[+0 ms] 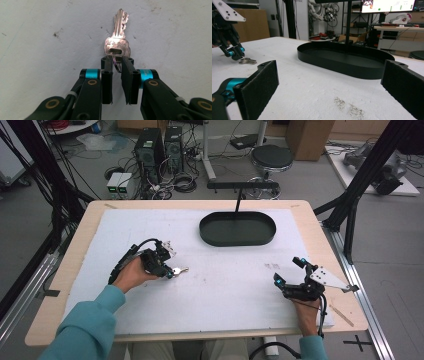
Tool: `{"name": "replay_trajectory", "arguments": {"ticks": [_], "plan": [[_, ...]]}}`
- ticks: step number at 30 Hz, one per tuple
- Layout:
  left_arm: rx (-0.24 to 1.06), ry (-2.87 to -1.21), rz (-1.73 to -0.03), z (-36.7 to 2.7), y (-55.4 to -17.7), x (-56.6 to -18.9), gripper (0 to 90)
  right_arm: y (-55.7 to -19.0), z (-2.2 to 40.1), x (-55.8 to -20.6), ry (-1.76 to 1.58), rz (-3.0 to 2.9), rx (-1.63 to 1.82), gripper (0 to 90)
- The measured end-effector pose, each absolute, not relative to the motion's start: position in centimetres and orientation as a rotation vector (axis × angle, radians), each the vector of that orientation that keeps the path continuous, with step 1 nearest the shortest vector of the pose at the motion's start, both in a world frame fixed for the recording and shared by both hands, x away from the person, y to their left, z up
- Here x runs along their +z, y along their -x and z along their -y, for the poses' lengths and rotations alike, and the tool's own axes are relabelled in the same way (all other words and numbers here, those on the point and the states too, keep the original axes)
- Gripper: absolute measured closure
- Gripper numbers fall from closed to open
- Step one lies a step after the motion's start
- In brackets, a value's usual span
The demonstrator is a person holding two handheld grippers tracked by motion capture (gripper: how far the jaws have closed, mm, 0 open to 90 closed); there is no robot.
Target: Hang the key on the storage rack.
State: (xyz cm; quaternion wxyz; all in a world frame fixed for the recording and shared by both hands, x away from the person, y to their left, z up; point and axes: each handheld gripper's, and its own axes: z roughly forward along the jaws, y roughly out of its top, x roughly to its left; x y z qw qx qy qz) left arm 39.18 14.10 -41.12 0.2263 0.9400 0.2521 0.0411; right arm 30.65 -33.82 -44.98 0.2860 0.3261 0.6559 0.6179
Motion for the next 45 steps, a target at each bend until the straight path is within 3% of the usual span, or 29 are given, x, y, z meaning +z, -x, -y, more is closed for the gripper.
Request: {"name": "replay_trajectory", "arguments": {"ticks": [15, 33, 45], "plan": [[0.090, -2.576, -0.717, -14.0, -39.2, -40.9, 87.3, -30.7, 33.8, -45.0, -0.871, -1.754, 1.652, 0.5], [0.121, -2.536, -0.712, -14.3, -39.2, -40.3, 88.2, -30.7, 33.8, -45.0, -0.863, -1.751, 1.654, 0.5], [0.117, -2.288, -0.654, -15.0, -38.8, -37.8, 88.3, -31.0, 34.0, -44.9, -0.905, -1.766, 1.660, 0.5]]}}
